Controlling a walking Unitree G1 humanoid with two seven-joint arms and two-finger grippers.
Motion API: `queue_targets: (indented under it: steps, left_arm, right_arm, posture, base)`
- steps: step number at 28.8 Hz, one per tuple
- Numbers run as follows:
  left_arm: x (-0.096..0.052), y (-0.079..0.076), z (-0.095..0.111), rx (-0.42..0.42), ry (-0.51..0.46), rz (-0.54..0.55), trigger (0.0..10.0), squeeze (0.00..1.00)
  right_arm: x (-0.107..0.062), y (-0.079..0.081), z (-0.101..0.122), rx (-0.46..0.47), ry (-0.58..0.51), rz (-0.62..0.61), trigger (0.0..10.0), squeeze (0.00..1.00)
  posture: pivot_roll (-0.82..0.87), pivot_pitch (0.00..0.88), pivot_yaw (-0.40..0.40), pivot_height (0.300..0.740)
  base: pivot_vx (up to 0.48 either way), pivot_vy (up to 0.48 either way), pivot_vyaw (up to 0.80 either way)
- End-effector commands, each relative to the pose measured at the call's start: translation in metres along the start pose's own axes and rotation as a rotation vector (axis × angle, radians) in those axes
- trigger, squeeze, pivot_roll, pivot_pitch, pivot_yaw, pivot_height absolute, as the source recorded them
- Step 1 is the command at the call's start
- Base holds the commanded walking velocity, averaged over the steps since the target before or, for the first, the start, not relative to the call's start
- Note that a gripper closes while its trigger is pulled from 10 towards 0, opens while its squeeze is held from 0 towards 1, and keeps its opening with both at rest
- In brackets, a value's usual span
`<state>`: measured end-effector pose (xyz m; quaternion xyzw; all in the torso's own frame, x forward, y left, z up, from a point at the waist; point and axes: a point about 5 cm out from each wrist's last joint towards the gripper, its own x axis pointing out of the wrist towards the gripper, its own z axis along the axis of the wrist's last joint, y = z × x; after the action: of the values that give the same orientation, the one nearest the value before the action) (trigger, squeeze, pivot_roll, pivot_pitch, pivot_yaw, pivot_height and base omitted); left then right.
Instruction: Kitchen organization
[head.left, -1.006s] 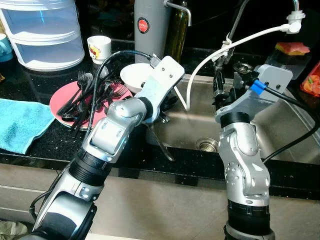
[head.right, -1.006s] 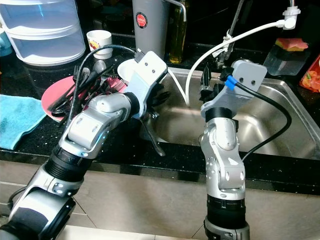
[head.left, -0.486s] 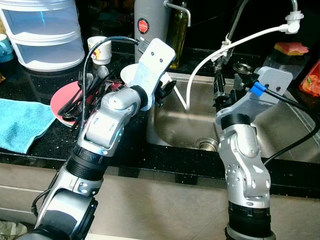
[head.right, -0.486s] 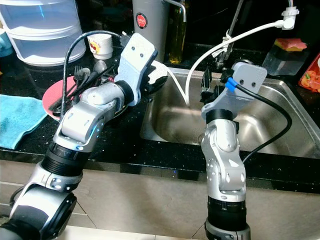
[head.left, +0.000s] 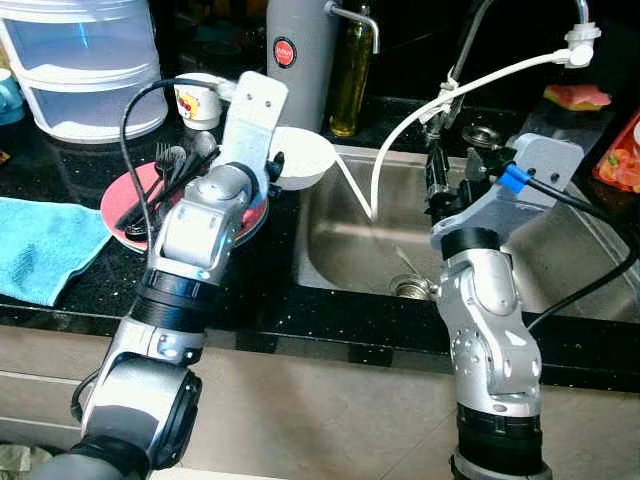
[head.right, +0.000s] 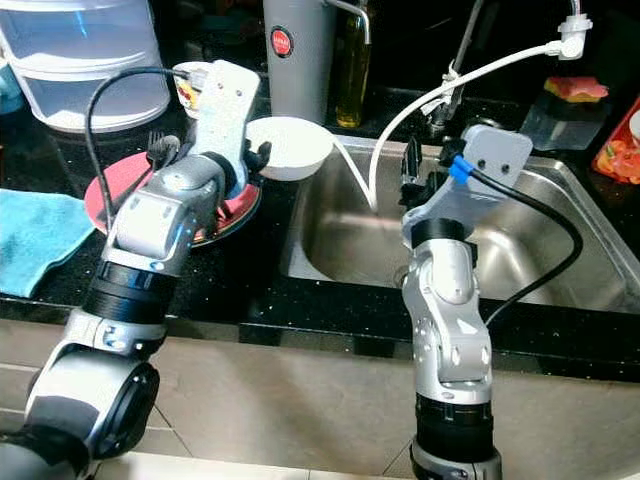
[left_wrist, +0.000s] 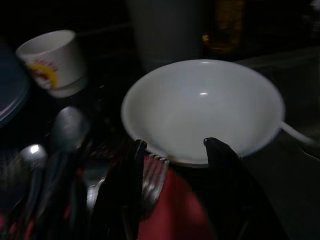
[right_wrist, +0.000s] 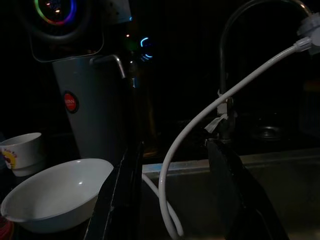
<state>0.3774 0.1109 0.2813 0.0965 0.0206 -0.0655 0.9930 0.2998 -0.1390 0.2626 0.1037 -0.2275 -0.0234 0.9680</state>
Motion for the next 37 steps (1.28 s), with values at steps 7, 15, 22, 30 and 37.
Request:
queue_targets:
  steps: [7,15,22,30,37]
  left_arm:
    - [0.004,0.006,0.001,-0.038,0.036,0.074,10.0,0.00]
    - [0.005,0.006,0.002,-0.045,0.041,0.085,10.0,0.00]
    - [-0.007,0.030,-0.002,-0.068,0.053,0.255,10.0,0.00]
    - [-0.011,0.037,-0.009,-0.014,0.078,0.316,10.0,0.00]
    - [-0.017,0.032,-0.011,-0.021,0.119,0.311,10.0,0.00]
  right_arm:
    - [0.000,-0.004,0.002,-0.013,-0.003,-0.010,10.0,0.00]
    - [0.000,-0.004,0.002,-0.013,-0.003,-0.010,10.0,0.00]
    - [0.001,-0.003,0.000,-0.009,0.006,-0.004,10.0,0.00]
    - [0.001,-0.004,-0.001,-0.005,0.008,-0.012,10.0,0.00]
    - [0.000,-0.005,-0.001,-0.007,0.009,-0.016,10.0,0.00]
  posture:
    - [0.20,0.000,-0.050,0.740]
    - [0.20,0.000,-0.050,0.740]
    - [0.22,0.010,-0.063,0.740]
    - [0.22,0.014,-0.051,0.740]
    - [0.22,0.009,-0.050,0.740]
  base:
    - [0.000,0.000,0.00]
    - [0.000,0.000,0.00]
    - [0.000,0.000,0.00]
    - [0.000,0.000,0.00]
    - [0.000,0.000,0.00]
